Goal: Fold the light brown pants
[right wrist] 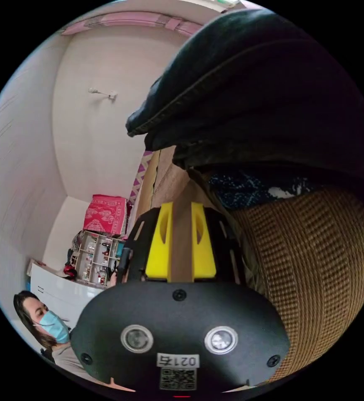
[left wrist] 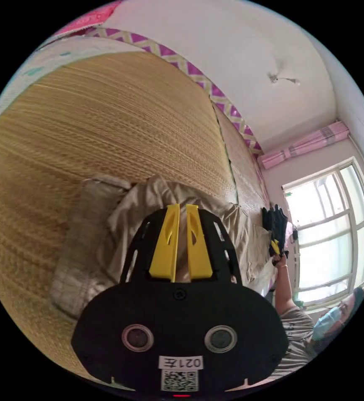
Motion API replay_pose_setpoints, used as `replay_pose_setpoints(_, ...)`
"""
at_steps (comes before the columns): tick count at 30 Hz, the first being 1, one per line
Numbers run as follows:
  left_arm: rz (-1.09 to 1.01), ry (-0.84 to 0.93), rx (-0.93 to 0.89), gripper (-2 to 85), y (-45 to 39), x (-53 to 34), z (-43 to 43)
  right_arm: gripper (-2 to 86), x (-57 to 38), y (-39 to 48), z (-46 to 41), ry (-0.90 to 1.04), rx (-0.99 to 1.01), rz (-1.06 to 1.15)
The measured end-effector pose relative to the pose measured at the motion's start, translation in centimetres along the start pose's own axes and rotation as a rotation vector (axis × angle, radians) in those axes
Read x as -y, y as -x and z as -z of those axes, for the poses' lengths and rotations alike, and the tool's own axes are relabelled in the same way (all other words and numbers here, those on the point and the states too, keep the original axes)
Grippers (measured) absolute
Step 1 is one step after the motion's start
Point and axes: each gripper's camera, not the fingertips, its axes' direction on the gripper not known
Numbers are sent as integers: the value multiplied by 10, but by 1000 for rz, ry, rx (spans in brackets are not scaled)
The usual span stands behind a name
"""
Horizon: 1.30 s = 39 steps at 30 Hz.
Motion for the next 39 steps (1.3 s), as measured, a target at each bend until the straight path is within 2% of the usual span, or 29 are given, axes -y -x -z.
replay_pose_setpoints(2, -14, -78, 22, 8, 4, -30, 34, 68, -13, 16, 26, -8, 1, 52)
replay_pose_setpoints(7, -316, 2, -63, 8, -73, -119, 38, 51, -51, 87, 25, 122, -72, 343)
replay_pose_setpoints(9, -409, 33, -60, 9, -105, -146, 24, 35, -68, 123, 8, 178, -108, 497)
replay_pose_setpoints(11, -517, 88, -29, 12, -142, -168, 2, 10, -94, 183, -30, 246, -219, 746)
replay_pose_setpoints(14, -713, 189, 73, 21, -207, -202, -49, -6, -122, 250, -93, 341, -361, 992)
replay_pose_setpoints(16, -747, 278, 202, 8, -230, -225, -93, -8, -121, 266, -130, 403, -448, 999)
replay_pose_setpoints(18, -652, 253, 167, -3, -220, -228, -85, -8, -115, 261, -166, 551, -605, 934)
replay_pose_setpoints(19, -609, 287, 131, -7, -211, -228, -78, -8, -112, 267, -160, 503, -585, 947)
replay_pose_setpoints(24, -568, 343, 108, -9, -195, -242, -42, -7, -96, 287, -149, 601, -613, 902)
replay_pose_setpoints(26, -602, 321, 145, -9, -205, -245, -27, -7, -83, 305, -152, 650, -654, 891)
replay_pose_setpoints(27, -620, 218, 184, -9, -213, -246, -8, -7, -81, 310, -154, 656, -671, 896)
replay_pose_setpoints(28, -634, 93, 206, -9, -219, -247, 14, -7, -77, 325, -153, 624, -687, 924)
replay_pose_setpoints(31, -648, -70, 225, -9, -232, -225, 38, -7, -69, 365, -148, 471, -626, 973)
replay_pose_setpoints(35, -644, -39, 204, -9, -246, -161, 2, -7, -52, 412, -173, 401, -578, 1004)
replay_pose_setpoints(39, -599, 39, 219, -9, -261, -83, -76, -6, -42, 448, -204, 407, -533, 1030)
